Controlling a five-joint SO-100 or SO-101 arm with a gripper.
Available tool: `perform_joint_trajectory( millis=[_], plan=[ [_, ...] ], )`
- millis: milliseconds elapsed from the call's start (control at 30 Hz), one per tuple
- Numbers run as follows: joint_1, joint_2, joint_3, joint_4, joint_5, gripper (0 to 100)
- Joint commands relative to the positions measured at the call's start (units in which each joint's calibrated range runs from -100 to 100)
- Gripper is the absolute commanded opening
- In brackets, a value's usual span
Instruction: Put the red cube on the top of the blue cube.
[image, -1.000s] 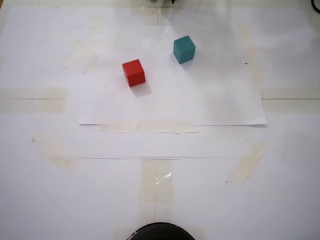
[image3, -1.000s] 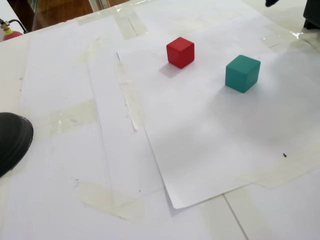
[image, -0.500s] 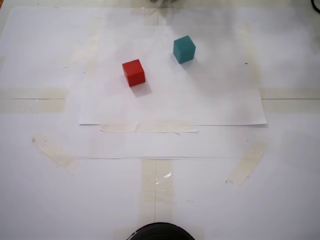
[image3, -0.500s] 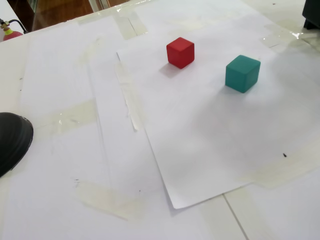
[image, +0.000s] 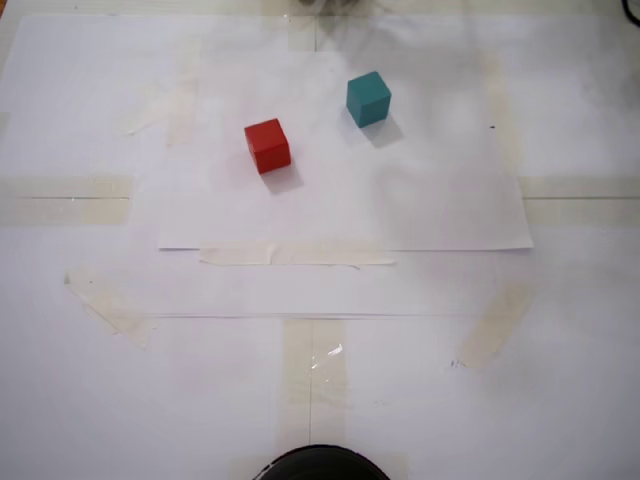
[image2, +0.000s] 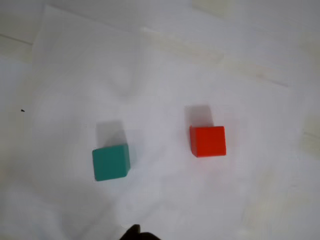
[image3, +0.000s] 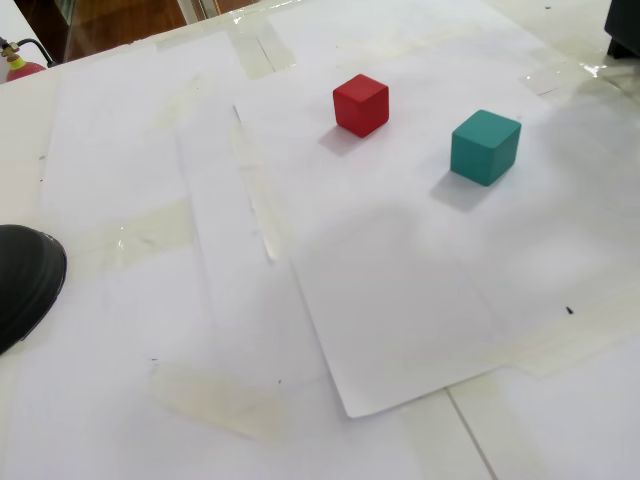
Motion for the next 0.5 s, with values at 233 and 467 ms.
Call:
perform_joint_trajectory(
  millis=[233, 467],
  plan=[
    [3.33, 11.91, -8.24, -7.46, 3.42, 12],
    [3.41, 17.14, -8.24, -11.70, 4.79, 24]
  ],
)
